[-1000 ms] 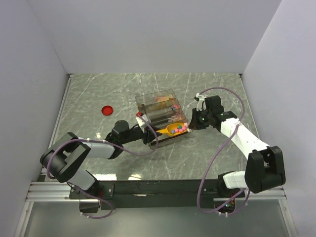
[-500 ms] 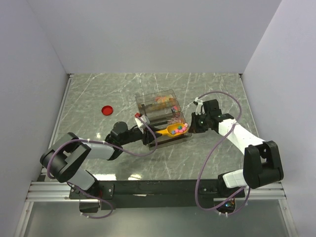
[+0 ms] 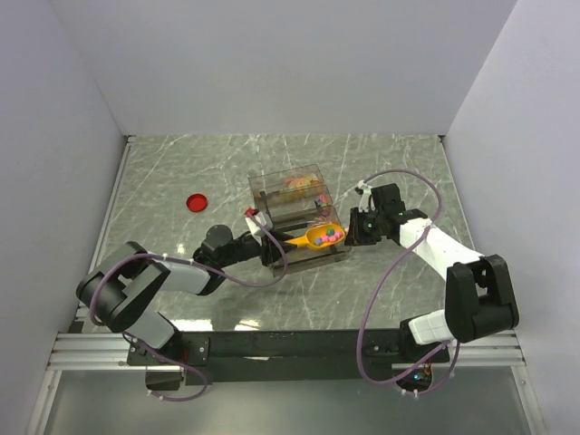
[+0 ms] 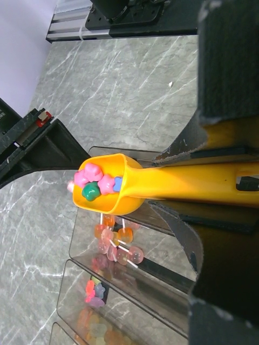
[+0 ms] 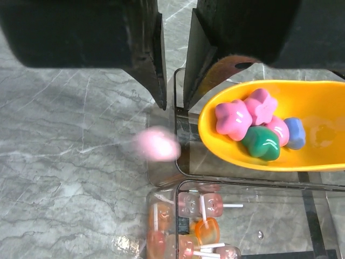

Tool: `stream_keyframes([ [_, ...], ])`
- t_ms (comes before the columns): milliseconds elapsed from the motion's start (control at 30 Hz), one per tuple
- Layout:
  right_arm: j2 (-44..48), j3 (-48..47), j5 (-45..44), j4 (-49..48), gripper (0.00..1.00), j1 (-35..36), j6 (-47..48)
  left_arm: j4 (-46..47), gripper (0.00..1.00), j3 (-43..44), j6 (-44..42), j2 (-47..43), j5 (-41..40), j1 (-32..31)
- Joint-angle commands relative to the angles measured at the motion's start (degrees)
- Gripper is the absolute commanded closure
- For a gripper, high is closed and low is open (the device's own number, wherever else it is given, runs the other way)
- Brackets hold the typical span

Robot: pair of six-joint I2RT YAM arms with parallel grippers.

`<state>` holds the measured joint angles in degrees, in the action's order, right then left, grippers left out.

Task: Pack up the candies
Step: Scoop the fake candies from the storage box.

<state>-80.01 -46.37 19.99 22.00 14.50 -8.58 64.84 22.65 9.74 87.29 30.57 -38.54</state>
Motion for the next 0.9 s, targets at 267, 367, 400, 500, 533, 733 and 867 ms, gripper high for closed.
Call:
stream_keyframes([
  [267, 2.75, -1.79, -0.82, 2.87, 0.48, 0.26, -0.12, 5.13, 0.94, -1.65, 0.02, 0.70, -0.15, 0.31],
  [367, 4.42, -2.58, -1.97, 3.84, 0.38, 0.35, -0.47, 3.37, 0.94, -1.30, 0.02, -2.11, -0.68, 0.40],
  [400, 5.55, -2.93, -2.75, 4.01, 0.36, 0.18, -0.91, 2.76, 0.94, -1.21, 0.02, -3.77, -0.86, 0.49],
  [500, 8.01, -3.46, -4.69, 4.19, 0.32, 0.17, -2.22, 1.52, 0.94, -1.03, 0.28, -6.24, -1.73, 0.66],
  [533, 8.72, -3.46, -5.22, 4.02, 0.30, 0.18, -2.58, 1.43, 0.95, -1.29, 0.46, -6.86, -2.00, 0.58],
  [733, 14.08, -2.32, -10.48, 4.54, 0.29, 0.09, -5.30, 0.38, 0.95, -1.82, 1.60, -10.64, -3.76, 1.10],
  [867, 18.21, -0.65, -12.51, 4.54, 0.28, 0.17, -7.15, -0.76, 0.96, -1.83, 2.83, -13.45, -5.34, 1.80],
])
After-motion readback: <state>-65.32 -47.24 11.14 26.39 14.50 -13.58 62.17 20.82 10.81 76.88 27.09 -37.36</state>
